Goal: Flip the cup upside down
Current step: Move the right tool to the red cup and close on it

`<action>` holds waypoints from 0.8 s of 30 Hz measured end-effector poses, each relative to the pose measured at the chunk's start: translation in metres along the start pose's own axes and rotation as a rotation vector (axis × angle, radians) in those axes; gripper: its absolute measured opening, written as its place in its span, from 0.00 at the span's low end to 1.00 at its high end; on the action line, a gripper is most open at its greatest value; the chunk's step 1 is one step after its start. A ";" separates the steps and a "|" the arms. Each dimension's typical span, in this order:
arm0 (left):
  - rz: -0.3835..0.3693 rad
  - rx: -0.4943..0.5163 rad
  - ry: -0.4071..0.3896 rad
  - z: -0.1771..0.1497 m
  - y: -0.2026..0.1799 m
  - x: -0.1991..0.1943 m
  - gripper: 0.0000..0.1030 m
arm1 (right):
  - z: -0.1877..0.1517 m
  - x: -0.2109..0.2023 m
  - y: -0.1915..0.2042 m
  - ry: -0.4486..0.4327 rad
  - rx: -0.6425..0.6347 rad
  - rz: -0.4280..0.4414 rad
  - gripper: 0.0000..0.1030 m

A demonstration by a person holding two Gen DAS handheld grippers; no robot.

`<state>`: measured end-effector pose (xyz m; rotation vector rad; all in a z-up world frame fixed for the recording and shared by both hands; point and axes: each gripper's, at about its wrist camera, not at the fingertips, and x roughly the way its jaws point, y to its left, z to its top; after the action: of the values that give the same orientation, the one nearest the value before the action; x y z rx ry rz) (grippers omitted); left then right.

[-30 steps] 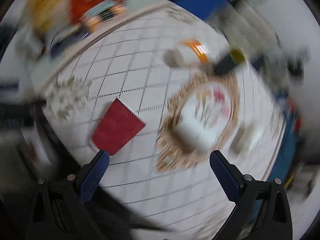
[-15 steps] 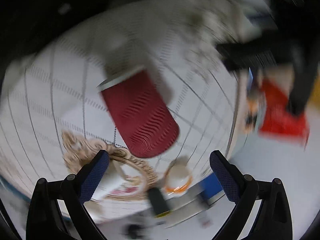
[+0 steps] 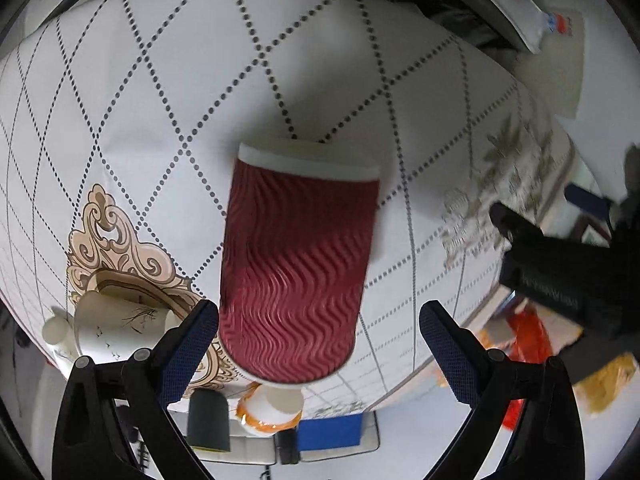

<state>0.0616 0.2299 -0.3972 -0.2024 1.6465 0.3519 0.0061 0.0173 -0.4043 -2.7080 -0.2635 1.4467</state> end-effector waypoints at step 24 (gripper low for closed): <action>0.019 0.045 -0.008 0.011 0.001 0.003 0.97 | 0.009 0.027 -0.018 -0.035 0.173 0.046 0.75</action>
<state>0.0717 0.2349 -0.4005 -0.1515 1.6476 0.3296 0.0106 0.0396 -0.4291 -2.5694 -0.0747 1.4566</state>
